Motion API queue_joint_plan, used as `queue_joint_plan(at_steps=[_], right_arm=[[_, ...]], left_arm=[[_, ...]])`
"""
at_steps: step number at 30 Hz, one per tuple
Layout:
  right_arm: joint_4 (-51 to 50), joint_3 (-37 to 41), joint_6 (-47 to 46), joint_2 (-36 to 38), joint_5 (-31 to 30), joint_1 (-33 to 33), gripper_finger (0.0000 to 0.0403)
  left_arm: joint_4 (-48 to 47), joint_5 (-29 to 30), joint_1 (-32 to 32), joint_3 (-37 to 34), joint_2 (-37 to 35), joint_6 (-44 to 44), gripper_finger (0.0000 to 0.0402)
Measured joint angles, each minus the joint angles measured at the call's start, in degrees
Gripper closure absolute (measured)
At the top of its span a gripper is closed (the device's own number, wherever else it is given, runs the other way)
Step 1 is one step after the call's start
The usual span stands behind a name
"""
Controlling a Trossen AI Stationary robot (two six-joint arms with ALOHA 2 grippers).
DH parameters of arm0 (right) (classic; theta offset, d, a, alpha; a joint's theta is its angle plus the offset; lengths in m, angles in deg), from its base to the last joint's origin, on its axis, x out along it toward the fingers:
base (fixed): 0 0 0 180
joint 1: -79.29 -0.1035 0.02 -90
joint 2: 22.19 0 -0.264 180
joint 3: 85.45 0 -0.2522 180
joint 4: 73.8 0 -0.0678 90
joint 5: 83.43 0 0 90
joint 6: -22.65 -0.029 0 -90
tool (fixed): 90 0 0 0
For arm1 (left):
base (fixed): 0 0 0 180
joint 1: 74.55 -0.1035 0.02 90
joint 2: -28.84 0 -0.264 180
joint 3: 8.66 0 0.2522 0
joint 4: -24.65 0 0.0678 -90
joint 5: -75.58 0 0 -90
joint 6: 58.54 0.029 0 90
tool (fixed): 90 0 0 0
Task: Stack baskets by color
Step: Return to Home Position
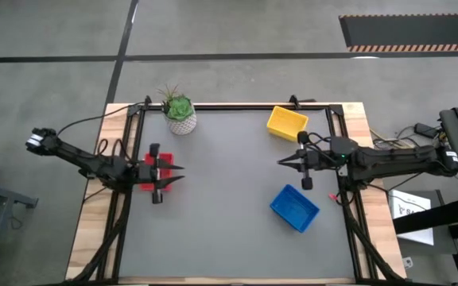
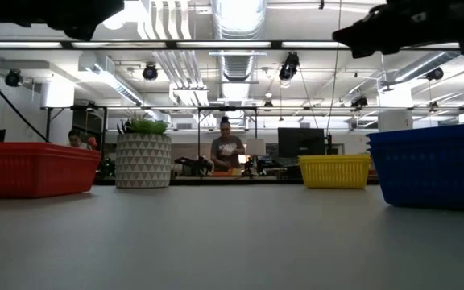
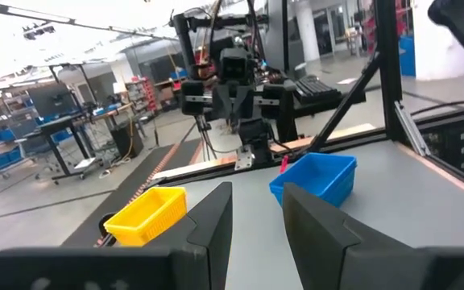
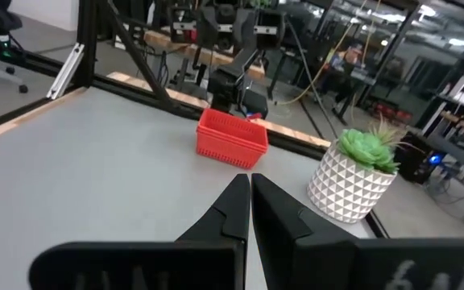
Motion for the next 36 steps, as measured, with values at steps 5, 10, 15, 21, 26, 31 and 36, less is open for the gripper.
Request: queue_joint_plan(at_steps=[5, 10, 15, 21, 26, 31, 36], right_arm=[[-0.04, 4.40, 0.23, 6.82, -0.11, 0.02, 0.0394], [-0.03, 8.31, 1.36, 12.66, -0.17, 0.13, 0.0394], [-0.11, 11.63, 1.69, 17.93, -0.22, 1.62, 0.0394], [-0.53, 13.63, 1.91, 23.05, -0.22, 3.41, 0.0394], [-2.52, 14.72, 2.47, 26.48, -0.20, 4.53, 0.0394], [-3.37, 15.72, 3.48, 29.81, -0.06, 4.90, 0.0394], [-3.34, 17.08, 2.70, 33.68, 1.87, 4.91, 0.0394]], left_arm=[[1.23, 0.00, 0.00, -3.44, -4.09, -0.53, 0.0307], [2.00, 0.02, 0.00, -6.95, -7.20, -3.00, 0.0307], [3.13, 0.04, 0.00, -9.87, -10.77, -4.49, 0.0307], [4.36, 0.13, 0.00, -13.27, -14.81, -4.48, 0.0307], [4.39, 0.17, 0.04, -16.15, -18.38, -4.50, 0.0307], [3.68, 0.19, 0.04, -18.05, -21.96, -5.00, 0.0307], [3.22, 0.17, 0.04, -18.08, -23.64, -5.60, 0.0307]])
